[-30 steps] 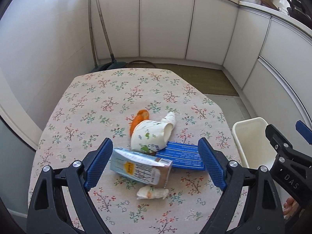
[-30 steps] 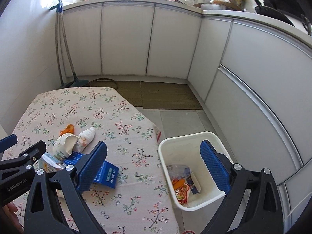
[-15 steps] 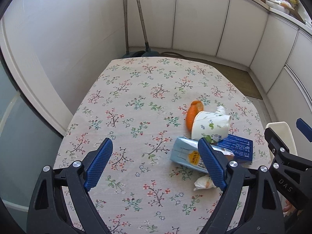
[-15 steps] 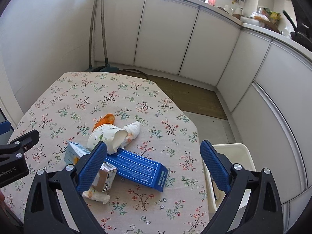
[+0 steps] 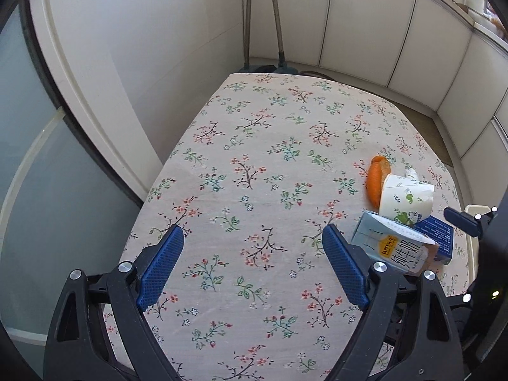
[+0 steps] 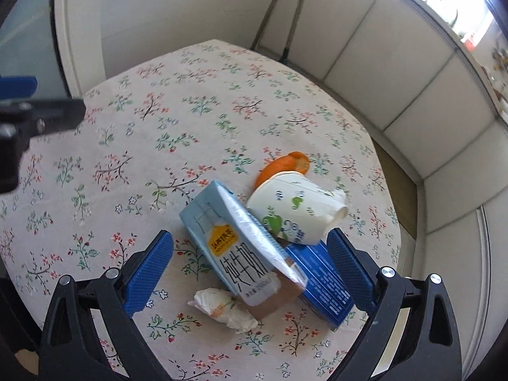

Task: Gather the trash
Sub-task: 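Grasp the 'ADOPT A COW' milk carton with the right gripper, then grasp the white paper cup with the left gripper while the right holds the carton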

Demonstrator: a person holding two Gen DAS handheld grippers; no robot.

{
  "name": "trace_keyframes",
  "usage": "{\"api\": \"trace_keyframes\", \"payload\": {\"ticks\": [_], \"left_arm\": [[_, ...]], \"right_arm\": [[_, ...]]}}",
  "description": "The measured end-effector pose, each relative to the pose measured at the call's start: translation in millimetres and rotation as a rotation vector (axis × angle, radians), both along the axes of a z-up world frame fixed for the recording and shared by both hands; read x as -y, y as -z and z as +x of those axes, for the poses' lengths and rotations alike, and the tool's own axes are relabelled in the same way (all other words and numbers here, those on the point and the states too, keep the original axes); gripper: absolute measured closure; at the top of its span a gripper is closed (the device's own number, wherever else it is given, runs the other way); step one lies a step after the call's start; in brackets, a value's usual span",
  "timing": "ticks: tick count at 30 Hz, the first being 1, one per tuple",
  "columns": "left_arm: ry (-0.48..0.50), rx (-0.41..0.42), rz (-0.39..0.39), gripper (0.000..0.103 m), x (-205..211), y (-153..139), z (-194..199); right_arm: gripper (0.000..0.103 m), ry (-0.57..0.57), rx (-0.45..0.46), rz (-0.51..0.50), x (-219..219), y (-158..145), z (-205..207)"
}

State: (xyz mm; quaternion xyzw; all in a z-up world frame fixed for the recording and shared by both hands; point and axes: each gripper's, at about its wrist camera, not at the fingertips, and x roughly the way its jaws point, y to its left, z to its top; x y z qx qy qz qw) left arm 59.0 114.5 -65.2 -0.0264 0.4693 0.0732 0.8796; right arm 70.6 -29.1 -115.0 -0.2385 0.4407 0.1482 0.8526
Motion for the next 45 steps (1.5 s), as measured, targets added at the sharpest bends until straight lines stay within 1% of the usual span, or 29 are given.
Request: {"api": "trace_keyframes", "payload": {"ticks": [3,7,12,14,15,16,17,18,20,21,24,27,32,40,45], "left_arm": [[-0.034,0.012,-0.014,0.018,-13.1,-4.5,-0.9],[-0.053,0.011,-0.027,0.018,-24.1,-6.4,0.1],[-0.06,-0.002,-0.047,0.018,-29.4,-4.5,1.4],[-0.061,-0.005,-0.05,0.018,-30.4,-4.3,1.6],[-0.061,-0.006,-0.051,0.018,-30.7,-4.3,1.6],[-0.061,-0.007,-0.052,0.018,-30.4,-4.1,1.6],[-0.061,-0.007,-0.052,0.018,-30.0,-4.0,1.6],[-0.06,-0.008,-0.051,0.018,-29.5,-3.9,1.5],[-0.058,-0.01,-0.053,0.018,-28.8,-3.1,2.2],[-0.059,-0.012,-0.054,0.018,-27.9,-2.7,2.3],[-0.064,-0.016,-0.061,0.018,-27.4,-2.4,3.3],[-0.069,-0.012,-0.069,0.018,-27.2,-4.1,4.5],[-0.068,0.001,-0.074,0.018,-22.0,-7.9,6.5],[-0.046,0.02,-0.083,0.018,-5.1,-15.0,11.9],[-0.034,0.029,-0.094,0.018,7.6,-17.2,16.9]], "right_arm": [[0.009,-0.068,-0.041,-0.075,-16.4,17.4,3.1],[0.009,-0.12,-0.033,-0.195,-28.9,38.1,5.2],[0.01,-0.143,-0.044,-0.252,-32.7,55.6,7.5],[0.017,-0.149,-0.053,-0.26,-33.7,60.9,8.2],[0.018,-0.147,-0.052,-0.263,-34.0,62.4,8.5],[0.022,-0.147,-0.05,-0.257,-33.5,62.0,8.4],[0.031,-0.146,-0.049,-0.252,-34.1,62.5,9.8],[0.033,-0.143,-0.046,-0.246,-33.3,61.5,10.7],[0.045,-0.139,-0.049,-0.219,-31.5,59.0,12.7],[0.046,-0.136,-0.052,-0.209,-31.3,59.2,13.6],[0.047,-0.118,-0.034,-0.189,-29.0,57.4,15.0],[0.047,-0.097,-0.015,-0.125,-25.7,47.4,19.8],[0.047,-0.043,0.044,-0.007,-17.3,17.0,17.7],[0.047,0.107,0.145,0.18,21.0,-32.2,17.9],[0.047,0.222,0.198,0.29,53.7,-55.6,16.1]]}}
